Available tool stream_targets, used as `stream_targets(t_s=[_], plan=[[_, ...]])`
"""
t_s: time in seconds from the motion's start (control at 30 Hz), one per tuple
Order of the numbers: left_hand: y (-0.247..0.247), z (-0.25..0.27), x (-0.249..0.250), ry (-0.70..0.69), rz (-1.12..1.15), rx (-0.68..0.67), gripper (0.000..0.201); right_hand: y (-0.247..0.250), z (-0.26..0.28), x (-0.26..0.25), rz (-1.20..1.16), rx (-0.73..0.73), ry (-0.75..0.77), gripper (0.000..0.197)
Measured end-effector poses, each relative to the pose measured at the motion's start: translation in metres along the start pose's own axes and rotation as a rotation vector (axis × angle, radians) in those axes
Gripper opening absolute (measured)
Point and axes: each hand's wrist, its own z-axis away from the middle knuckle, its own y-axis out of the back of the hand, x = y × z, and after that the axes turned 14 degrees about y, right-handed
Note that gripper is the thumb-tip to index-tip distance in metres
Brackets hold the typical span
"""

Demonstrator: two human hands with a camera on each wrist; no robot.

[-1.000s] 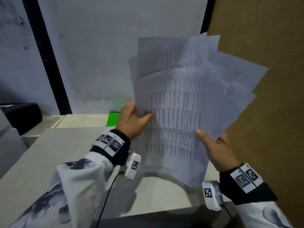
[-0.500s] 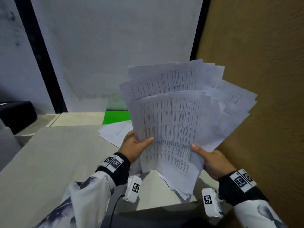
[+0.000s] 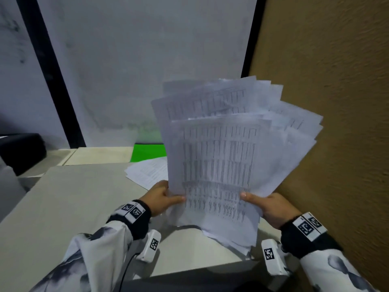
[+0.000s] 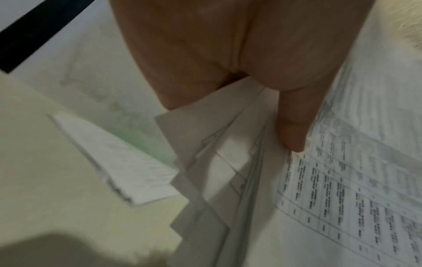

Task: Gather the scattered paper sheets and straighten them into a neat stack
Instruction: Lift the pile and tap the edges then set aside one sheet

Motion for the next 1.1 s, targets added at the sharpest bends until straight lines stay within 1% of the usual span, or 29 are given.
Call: stream_targets(t_s=[0.07, 0.1, 0.13, 0.17, 0.2, 0.23, 0.27, 0.3, 0.33, 0.4, 0.47, 0.5, 0.53, 0.6, 0.63, 0.7, 0.73, 0.77, 0.83, 0.87, 0.9, 0.93, 0.97, 1.03, 1.07, 1.1], plan=[[0.006, 0.006, 0.023, -0.082, 0.001, 0.002, 0.043, 0.001, -0.006, -0.010, 0.003, -0.006, 0.078, 0.035], [0.010, 0.009, 0.036, -0.124, 0.005, 0.003, 0.029, 0.002, -0.008, -0.018, -0.015, -0.012, 0.131, 0.037], [0.016, 0.013, 0.049, -0.172, 0.004, -0.015, 0.021, 0.004, -0.011, -0.025, -0.064, -0.009, 0.182, 0.031], [0.021, 0.016, 0.059, -0.215, 0.010, -0.050, 0.019, 0.005, -0.013, -0.034, -0.112, -0.003, 0.231, 0.025], [0.026, 0.020, 0.065, -0.231, 0.023, -0.111, 0.023, 0.008, -0.015, -0.042, -0.163, 0.022, 0.256, 0.025], [0.030, 0.022, 0.067, -0.205, 0.048, -0.184, 0.033, 0.011, -0.018, -0.049, -0.208, 0.051, 0.261, 0.029], [0.031, 0.023, 0.066, -0.146, 0.052, -0.234, 0.047, 0.015, -0.021, -0.052, -0.232, 0.052, 0.267, 0.034], [0.031, 0.023, 0.062, -0.093, 0.034, -0.248, 0.057, 0.018, -0.024, -0.052, -0.225, 0.046, 0.279, 0.039], [0.030, 0.023, 0.059, -0.068, -0.014, -0.232, 0.057, 0.017, -0.027, -0.052, -0.208, 0.037, 0.293, 0.044], [0.026, 0.018, 0.052, -0.081, -0.112, -0.193, 0.040, 0.012, -0.028, -0.049, -0.170, 0.016, 0.327, 0.050], [0.020, 0.017, 0.051, -0.120, -0.097, -0.160, 0.036, 0.006, -0.026, -0.045, -0.189, -0.018, 0.339, 0.051], [0.017, 0.017, 0.052, -0.147, -0.046, -0.123, 0.035, 0.004, -0.025, -0.043, -0.200, -0.023, 0.334, 0.050], [0.015, 0.016, 0.055, -0.180, 0.013, -0.078, 0.034, 0.003, -0.025, -0.040, -0.213, -0.012, 0.323, 0.050], [0.012, 0.012, 0.063, -0.262, 0.098, 0.046, 0.036, 0.002, -0.025, -0.033, -0.229, 0.034, 0.306, 0.056], [0.011, 0.010, 0.068, -0.309, 0.102, 0.110, 0.036, 0.000, -0.025, -0.030, -0.211, 0.052, 0.302, 0.058], [0.007, 0.007, 0.078, -0.403, 0.027, 0.224, 0.035, -0.007, -0.024, -0.028, -0.159, 0.079, 0.346, 0.062], [0.002, 0.007, 0.081, -0.433, -0.019, 0.255, 0.035, -0.011, -0.024, -0.028, -0.151, 0.109, 0.377, 0.056], [-0.003, 0.007, 0.082, -0.452, -0.061, 0.262, 0.036, -0.014, -0.024, -0.027, -0.141, 0.146, 0.409, 0.045], [-0.016, 0.007, 0.079, -0.455, -0.113, 0.217, 0.043, -0.019, -0.026, -0.026, -0.067, 0.201, 0.469, 0.020], [-0.022, 0.007, 0.076, -0.448, -0.113, 0.201, 0.044, -0.020, -0.025, -0.024, -0.041, 0.211, 0.469, 0.015], [-0.026, 0.004, 0.070, -0.434, -0.091, 0.218, 0.044, -0.020, -0.024, -0.021, -0.029, 0.204, 0.454, 0.010], [-0.029, 0.001, 0.066, -0.404, -0.042, 0.258, 0.045, -0.019, -0.021, -0.018, -0.008, 0.192, 0.422, 0.020], [-0.032, -0.001, 0.062, -0.345, 0.030, 0.312, 0.045, -0.017, -0.019, -0.011, 0.039, 0.196, 0.381, 0.038], [-0.040, -0.001, 0.056, -0.221, 0.231, 0.373, 0.030, -0.014, -0.013, 0.005, 0.108, 0.224, 0.310, 0.071], [-0.043, 0.000, 0.056, -0.201, 0.330, 0.387, 0.028, -0.013, -0.008, 0.011, 0.116, 0.237, 0.312, 0.083], [-0.045, 0.001, 0.057, -0.216, 0.412, 0.402, 0.033, -0.012, -0.005, 0.014, 0.104, 0.266, 0.331, 0.087]])
